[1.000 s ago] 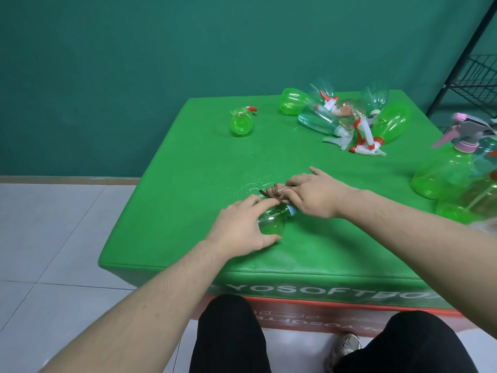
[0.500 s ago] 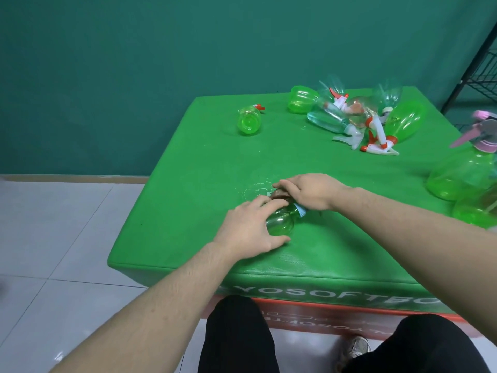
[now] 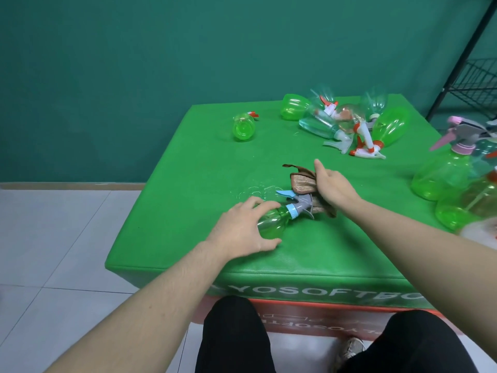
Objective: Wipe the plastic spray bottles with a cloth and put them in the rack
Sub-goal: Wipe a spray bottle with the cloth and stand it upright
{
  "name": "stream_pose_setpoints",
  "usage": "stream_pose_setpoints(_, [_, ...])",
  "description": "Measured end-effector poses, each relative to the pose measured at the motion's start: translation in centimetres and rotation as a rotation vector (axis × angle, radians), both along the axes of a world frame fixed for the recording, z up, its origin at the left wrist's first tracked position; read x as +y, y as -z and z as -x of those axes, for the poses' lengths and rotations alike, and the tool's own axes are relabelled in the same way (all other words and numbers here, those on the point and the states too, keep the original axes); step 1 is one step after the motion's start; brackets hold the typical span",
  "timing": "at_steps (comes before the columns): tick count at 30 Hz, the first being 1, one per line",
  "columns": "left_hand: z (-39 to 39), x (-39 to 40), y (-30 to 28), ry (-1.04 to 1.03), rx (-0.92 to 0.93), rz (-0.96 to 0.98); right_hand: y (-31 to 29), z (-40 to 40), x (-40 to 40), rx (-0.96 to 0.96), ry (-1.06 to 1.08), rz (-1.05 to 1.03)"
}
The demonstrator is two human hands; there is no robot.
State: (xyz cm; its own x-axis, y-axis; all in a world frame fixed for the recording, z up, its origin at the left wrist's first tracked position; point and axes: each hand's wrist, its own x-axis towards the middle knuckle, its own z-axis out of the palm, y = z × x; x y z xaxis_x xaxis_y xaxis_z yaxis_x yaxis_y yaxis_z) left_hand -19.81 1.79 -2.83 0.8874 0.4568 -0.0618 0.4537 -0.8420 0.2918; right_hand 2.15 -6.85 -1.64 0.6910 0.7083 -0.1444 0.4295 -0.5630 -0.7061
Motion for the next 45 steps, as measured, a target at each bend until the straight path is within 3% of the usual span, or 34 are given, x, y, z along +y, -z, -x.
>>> stream_pose_setpoints(8, [-0.3,0.1,-1.3,-0.017,0.091,0.086,0.8,-0.3,-2.6,0.443,0.161,-0.205])
stream_pose_setpoints(18, [-0.2,0.0,-1.5,-0.218,-0.186,0.336,0.1,1.9,-5.3,1.065,0.283,-0.463])
stream_pose_setpoints(28, [-1.8,-1.1,-1.6,-0.4,-0.357,0.541,0.2,3.1,-4.6,1.225,0.336,-0.606])
stream_pose_setpoints(33, [-2.2,-2.0,-1.1,-0.426,-0.353,0.496,0.2,3.9,-4.8,1.268,0.271,-0.659])
stream_pose_setpoints(45, [-2.5,-2.8,-0.5,-0.462,-0.336,0.465,1.6,3.9,-5.1,1.202,0.386,-0.642])
